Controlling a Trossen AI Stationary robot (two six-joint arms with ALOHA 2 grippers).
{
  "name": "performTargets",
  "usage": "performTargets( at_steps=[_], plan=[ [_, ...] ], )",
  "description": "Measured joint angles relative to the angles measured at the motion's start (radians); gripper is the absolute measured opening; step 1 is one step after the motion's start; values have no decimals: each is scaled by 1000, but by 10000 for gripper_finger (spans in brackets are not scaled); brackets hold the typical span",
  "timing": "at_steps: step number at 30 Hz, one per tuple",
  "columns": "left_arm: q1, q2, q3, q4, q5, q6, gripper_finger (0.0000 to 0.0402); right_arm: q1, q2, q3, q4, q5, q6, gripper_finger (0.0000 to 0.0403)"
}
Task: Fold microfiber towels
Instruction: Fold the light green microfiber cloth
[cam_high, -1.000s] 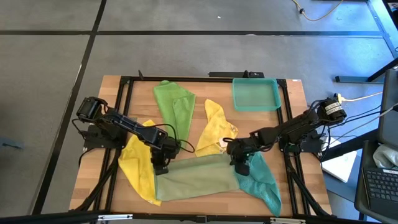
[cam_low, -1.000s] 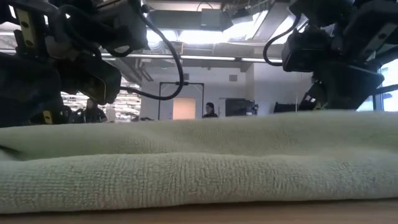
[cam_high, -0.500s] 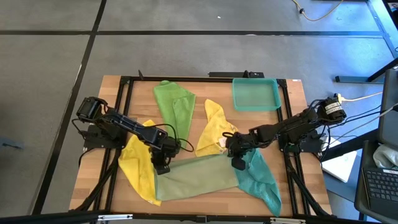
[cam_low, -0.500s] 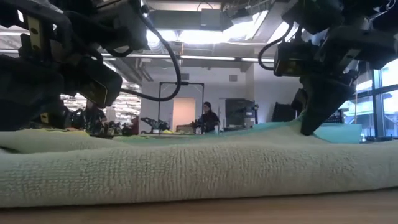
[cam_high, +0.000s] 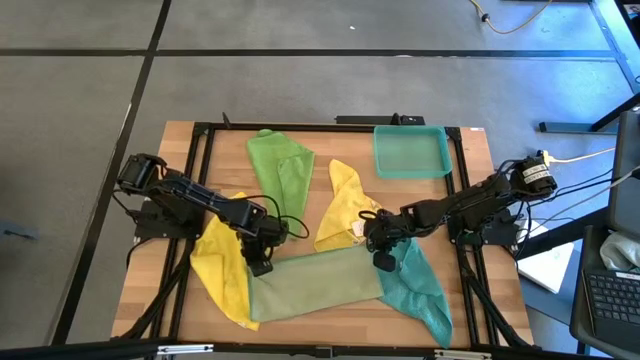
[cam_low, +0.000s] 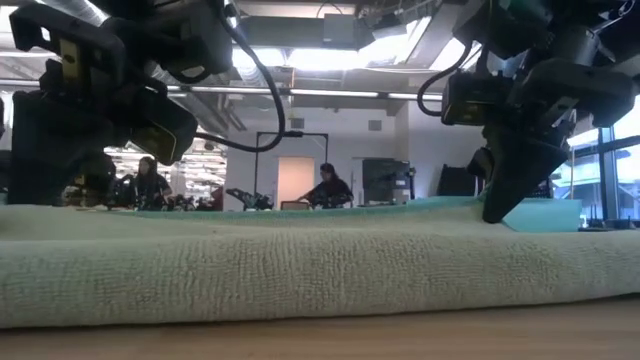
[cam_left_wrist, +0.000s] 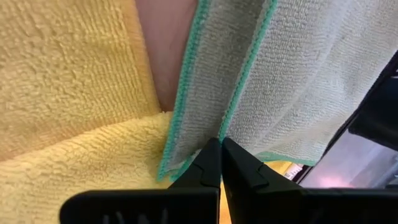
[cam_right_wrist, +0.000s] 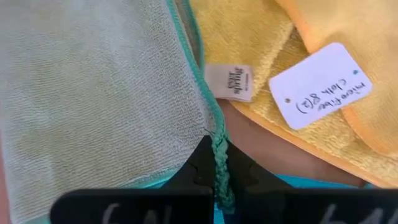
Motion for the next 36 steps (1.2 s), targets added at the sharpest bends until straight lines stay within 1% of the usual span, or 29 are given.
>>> performTargets(
  at_steps=[8,15,18,21,26,28,30,34,36],
  plan=[
    [20,0,0,0,-30,1,0,-7,0,0,-39,-3,-22,21],
    [52,1,0,-2,-26,3,0,-7,0,0,-45,-8,-50,24],
    [67,1,0,-2,-16,3,0,-7,0,0,-44,-31,-51,29],
    [76,1,0,-2,-3,4,0,-7,0,0,-45,-56,-51,51],
    [81,1,0,-26,6,4,0,-7,0,0,-60,-51,-45,108],
    [81,1,0,-56,9,4,0,-7,-1,0,-83,-52,-38,130],
    [80,1,0,-92,19,5,0,-7,-3,9,-143,-52,-16,148],
    [78,-17,-1,-103,23,23,0,-7,-10,46,-238,-74,-15,169],
    [78,-33,-1,-77,-4,23,0,-6,-21,59,-252,-76,-17,171]
  ],
)
